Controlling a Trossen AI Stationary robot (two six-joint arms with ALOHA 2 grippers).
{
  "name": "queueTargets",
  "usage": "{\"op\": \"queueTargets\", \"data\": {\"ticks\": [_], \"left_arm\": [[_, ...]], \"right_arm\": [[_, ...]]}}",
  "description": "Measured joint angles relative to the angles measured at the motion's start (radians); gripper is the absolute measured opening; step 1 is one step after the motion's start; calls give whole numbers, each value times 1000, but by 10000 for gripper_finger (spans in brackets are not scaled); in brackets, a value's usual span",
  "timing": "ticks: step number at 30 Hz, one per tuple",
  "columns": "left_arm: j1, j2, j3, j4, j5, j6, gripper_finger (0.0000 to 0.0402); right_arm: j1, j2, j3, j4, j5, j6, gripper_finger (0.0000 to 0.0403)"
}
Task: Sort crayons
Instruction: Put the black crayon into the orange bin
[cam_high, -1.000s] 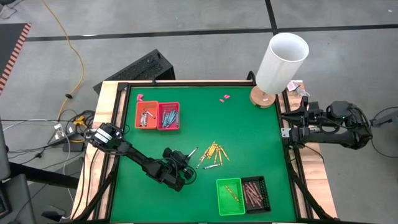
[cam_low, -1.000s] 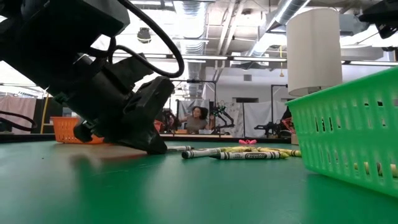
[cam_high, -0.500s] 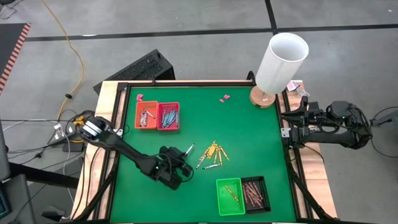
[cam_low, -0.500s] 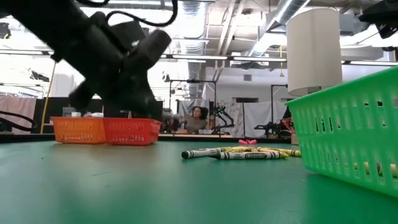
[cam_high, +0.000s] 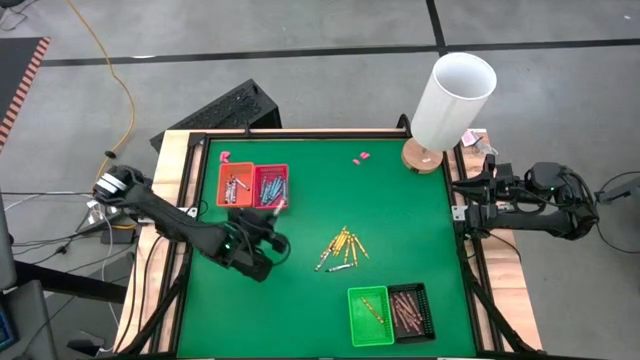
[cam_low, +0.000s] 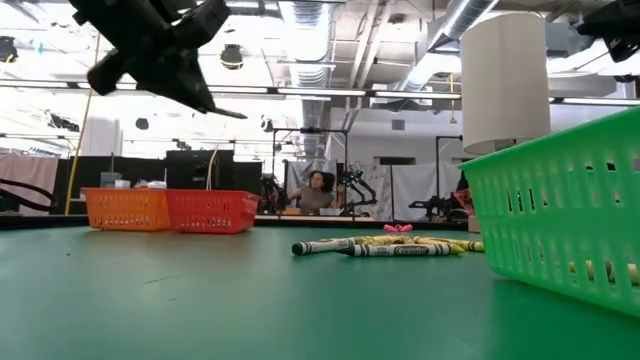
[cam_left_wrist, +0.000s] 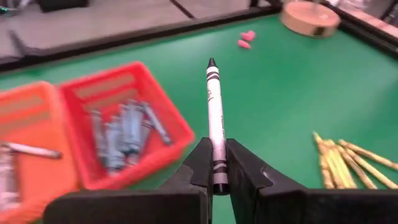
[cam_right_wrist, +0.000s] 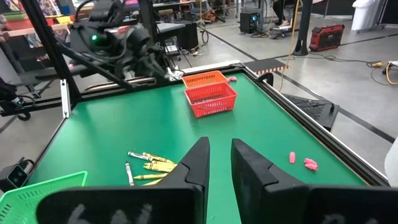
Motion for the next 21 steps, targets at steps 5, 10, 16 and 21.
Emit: {"op": "queueTargets", "data": {"ticks": [5, 10, 16, 21], "left_arm": [[50, -87, 0, -213, 5, -109, 12], [121, -110, -3, -408, 49, -263, 12], [217, -110, -80, -434, 166, -315, 12], [276, -110, -173, -356, 231, -307, 12]], "right_arm": [[0, 0, 0, 0, 0, 0, 68], [0, 0, 0, 0, 0, 0, 68], [0, 0, 0, 0, 0, 0, 68], [0, 0, 0, 0, 0, 0, 68]]}}
